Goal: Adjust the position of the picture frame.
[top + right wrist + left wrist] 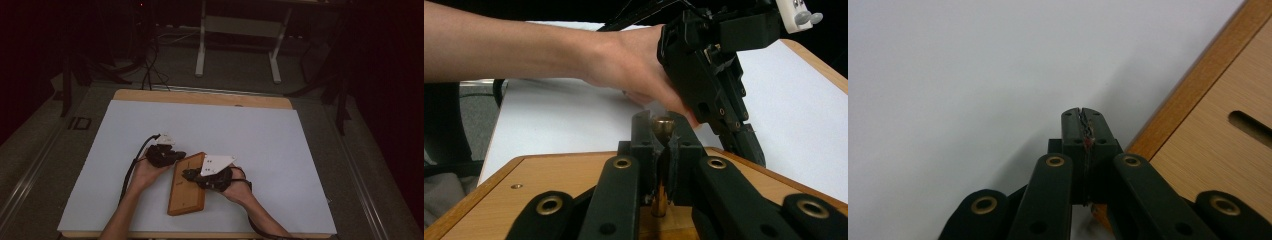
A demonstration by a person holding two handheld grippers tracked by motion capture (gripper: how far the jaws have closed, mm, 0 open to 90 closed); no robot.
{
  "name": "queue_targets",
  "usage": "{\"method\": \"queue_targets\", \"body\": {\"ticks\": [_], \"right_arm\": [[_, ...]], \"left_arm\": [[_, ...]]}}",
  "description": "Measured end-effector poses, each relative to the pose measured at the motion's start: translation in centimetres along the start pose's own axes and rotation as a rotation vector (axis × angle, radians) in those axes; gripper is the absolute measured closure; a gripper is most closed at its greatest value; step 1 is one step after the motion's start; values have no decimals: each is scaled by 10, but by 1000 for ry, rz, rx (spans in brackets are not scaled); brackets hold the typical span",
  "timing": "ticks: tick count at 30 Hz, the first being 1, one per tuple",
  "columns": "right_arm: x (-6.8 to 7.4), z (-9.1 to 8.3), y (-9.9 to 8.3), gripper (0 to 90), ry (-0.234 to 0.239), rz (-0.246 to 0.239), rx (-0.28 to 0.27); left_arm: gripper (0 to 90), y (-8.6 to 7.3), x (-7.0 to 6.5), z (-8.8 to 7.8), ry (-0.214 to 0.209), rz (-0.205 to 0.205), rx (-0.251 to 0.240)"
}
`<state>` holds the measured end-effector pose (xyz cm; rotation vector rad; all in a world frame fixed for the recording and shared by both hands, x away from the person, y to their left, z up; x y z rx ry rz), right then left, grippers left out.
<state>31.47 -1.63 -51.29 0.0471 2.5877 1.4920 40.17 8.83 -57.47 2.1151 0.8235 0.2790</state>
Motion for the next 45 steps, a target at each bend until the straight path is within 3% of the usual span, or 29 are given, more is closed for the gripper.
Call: {"method": "queue_targets", "body": {"ticks": [11,21,45], "right_arm": [[-8,-5,-6,843,10,-16,29],[-19,-14,-14,843,18,-23,95],[-65,-33,-36,842,-147,29,278]], "left_arm": [[900,-4,-5,2,-28,16,55],[900,-7,-6,5,-14,21,93],[900,-9,-9,7,-1,-1,110]]}}
Point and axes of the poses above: each handheld gripper's, and its own axes: z roughly forward along the jaws, y roughly out of its top, x roughly to its left, the point moved 8 cm from there along z, roughly forward along the jaws, and after that the axes turned 3 degrees about y, right-handed, at the moved point
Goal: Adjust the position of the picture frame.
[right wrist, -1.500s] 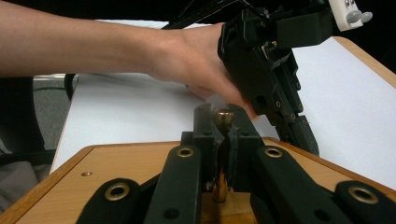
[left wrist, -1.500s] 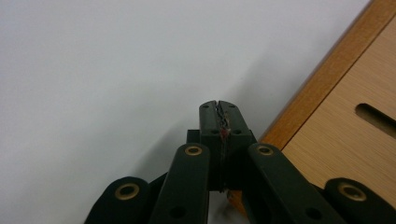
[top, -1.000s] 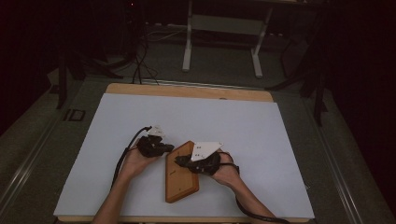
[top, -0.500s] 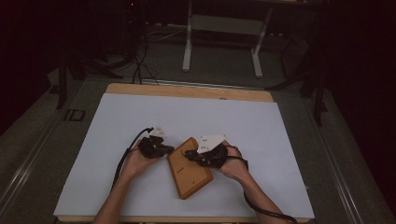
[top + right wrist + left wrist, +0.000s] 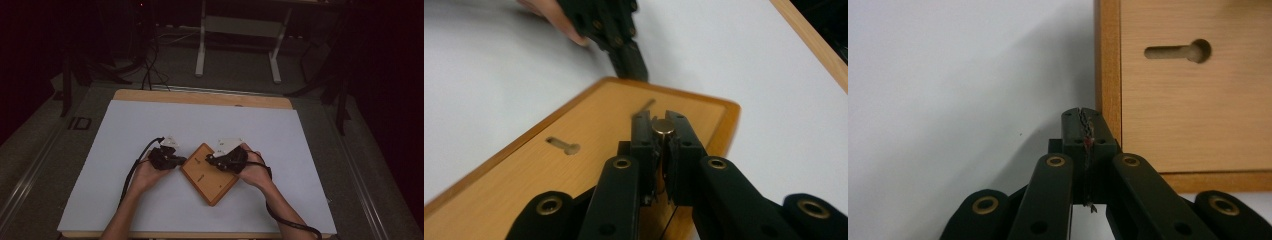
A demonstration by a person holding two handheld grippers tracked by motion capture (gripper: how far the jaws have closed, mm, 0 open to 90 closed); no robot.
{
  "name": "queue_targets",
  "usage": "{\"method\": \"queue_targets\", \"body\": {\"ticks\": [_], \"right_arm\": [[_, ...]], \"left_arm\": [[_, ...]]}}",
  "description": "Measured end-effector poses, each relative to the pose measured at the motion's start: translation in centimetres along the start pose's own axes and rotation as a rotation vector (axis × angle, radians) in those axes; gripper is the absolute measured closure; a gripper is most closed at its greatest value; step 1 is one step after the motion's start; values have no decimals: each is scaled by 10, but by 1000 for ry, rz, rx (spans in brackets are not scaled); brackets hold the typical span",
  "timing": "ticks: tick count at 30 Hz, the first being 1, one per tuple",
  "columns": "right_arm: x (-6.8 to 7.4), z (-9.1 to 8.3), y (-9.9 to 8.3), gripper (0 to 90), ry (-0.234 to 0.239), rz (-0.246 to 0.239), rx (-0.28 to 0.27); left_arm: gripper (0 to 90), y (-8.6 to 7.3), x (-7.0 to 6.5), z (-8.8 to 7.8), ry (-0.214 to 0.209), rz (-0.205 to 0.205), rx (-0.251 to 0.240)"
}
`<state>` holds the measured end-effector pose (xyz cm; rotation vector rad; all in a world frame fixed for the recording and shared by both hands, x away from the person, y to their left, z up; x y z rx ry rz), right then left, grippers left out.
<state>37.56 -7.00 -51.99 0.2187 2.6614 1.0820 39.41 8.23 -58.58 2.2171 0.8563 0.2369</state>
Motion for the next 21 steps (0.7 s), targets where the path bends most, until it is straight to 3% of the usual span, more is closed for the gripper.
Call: {"method": "queue_targets", "body": {"ticks": [10,21], "right_arm": [[-16,4,-1,842,-47,55,18],[-34,14,-9,841,-179,104,74]], "left_arm": [[900,-2,-1,-1,6,-17,-8],[900,-3,-3,-4,-1,-32,-16]]}}
Point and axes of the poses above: each handheld gripper's, and its own axes: z roughly forward along the jaws, y roughly out of its top, x roughly to its left, the point moved 8 cm from there along z, roughly forward along the jaws, and after that the axes turned 3 degrees about y, right-handed, at the moved point
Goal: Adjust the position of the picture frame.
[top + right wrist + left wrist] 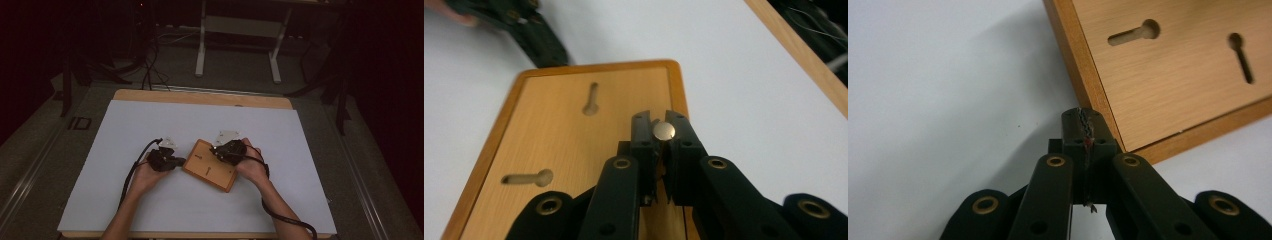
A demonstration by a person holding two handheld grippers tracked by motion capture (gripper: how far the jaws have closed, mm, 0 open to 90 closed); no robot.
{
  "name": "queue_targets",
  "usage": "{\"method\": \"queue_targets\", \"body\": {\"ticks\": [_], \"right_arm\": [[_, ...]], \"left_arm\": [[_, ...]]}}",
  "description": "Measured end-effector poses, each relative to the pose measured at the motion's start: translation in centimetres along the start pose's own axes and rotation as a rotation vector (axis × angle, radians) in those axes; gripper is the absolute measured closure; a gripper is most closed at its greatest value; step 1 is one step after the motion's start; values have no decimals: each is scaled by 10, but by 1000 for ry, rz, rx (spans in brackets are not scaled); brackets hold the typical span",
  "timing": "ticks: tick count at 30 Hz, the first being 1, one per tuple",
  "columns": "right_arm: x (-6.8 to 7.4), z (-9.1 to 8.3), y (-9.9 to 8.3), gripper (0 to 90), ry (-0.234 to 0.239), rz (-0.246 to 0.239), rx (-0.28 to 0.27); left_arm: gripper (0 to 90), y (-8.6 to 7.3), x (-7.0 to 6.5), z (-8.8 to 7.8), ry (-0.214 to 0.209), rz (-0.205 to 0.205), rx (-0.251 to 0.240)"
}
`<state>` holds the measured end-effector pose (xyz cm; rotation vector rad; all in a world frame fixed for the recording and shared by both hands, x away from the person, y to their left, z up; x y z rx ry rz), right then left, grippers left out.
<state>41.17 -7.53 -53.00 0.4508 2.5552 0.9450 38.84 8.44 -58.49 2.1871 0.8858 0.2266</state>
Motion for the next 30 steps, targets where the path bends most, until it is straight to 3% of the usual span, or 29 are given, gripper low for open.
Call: {"method": "queue_targets", "body": {"ticks": [3,11,17,23,30], "right_arm": [[-5,3,-2,840,-26,37,-8],[-8,1,-7,841,21,99,-114],[-5,-3,-4,842,55,84,-164],[-1,-3,3,841,78,83,-199],[2,4,8,841,81,75,-190]], "left_arm": [[900,0,-2,0,-5,7,-3],[900,4,-9,-3,-40,31,-22],[900,6,-4,-10,-19,11,-50],[899,2,4,-11,7,-15,-30],[900,0,0,-15,2,-4,-29]]}}
Point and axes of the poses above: each handheld gripper's, and its own axes: z roughly forward along the jaws, y roughly out of its top, x roughly to its left, the point moved 8 cm from there along z, roughly forward along the jaws, and after that the axes turned 3 degrees about y, right-handed, at the moved point
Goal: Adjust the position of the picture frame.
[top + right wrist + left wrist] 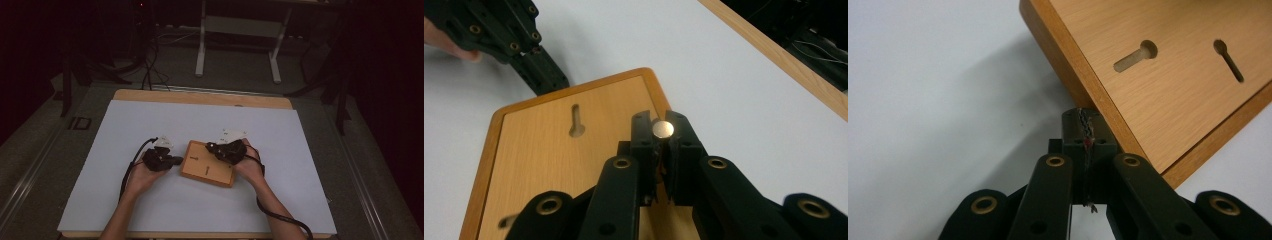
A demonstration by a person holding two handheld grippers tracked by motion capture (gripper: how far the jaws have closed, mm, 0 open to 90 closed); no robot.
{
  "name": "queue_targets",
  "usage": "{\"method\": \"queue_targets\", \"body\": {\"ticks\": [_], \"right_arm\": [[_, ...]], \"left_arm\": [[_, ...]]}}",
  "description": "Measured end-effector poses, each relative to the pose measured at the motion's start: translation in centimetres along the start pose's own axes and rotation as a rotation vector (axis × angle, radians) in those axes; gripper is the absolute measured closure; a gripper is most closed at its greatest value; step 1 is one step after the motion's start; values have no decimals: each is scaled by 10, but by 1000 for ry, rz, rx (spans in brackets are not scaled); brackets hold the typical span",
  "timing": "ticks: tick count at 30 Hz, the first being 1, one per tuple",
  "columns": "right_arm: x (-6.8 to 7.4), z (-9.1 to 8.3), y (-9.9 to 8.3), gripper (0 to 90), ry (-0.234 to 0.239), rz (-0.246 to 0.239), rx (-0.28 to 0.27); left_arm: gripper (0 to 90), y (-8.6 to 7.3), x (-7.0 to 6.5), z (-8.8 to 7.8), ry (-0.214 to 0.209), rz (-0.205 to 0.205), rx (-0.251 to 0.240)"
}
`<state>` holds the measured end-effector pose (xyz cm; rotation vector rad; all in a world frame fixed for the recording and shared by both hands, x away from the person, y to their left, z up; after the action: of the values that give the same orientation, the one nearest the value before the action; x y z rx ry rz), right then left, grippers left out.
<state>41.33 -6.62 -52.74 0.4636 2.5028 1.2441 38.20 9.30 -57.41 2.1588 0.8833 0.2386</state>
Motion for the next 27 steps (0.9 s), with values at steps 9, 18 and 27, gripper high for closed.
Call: {"method": "queue_targets", "body": {"ticks": [9,18,27], "right_arm": [[-1,6,-3,841,19,30,-8],[-1,13,-8,840,37,52,-13],[-4,20,-17,841,15,102,-4]], "left_arm": [[900,-9,-11,-1,-8,25,37],[899,-15,-15,1,-15,46,76],[897,-13,-10,4,13,21,64]]}}
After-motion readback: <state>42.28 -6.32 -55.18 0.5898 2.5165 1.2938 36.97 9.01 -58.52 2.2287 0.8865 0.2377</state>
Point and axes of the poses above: each handheld gripper's, and its own axes: z roughly forward along the jaws, y roughly out of its top, x roughly to its left, the point moved 8 cm from there along z, roughly forward along the jaws, and after that the axes turned 3 degrees about y, right-handed, at the moved point
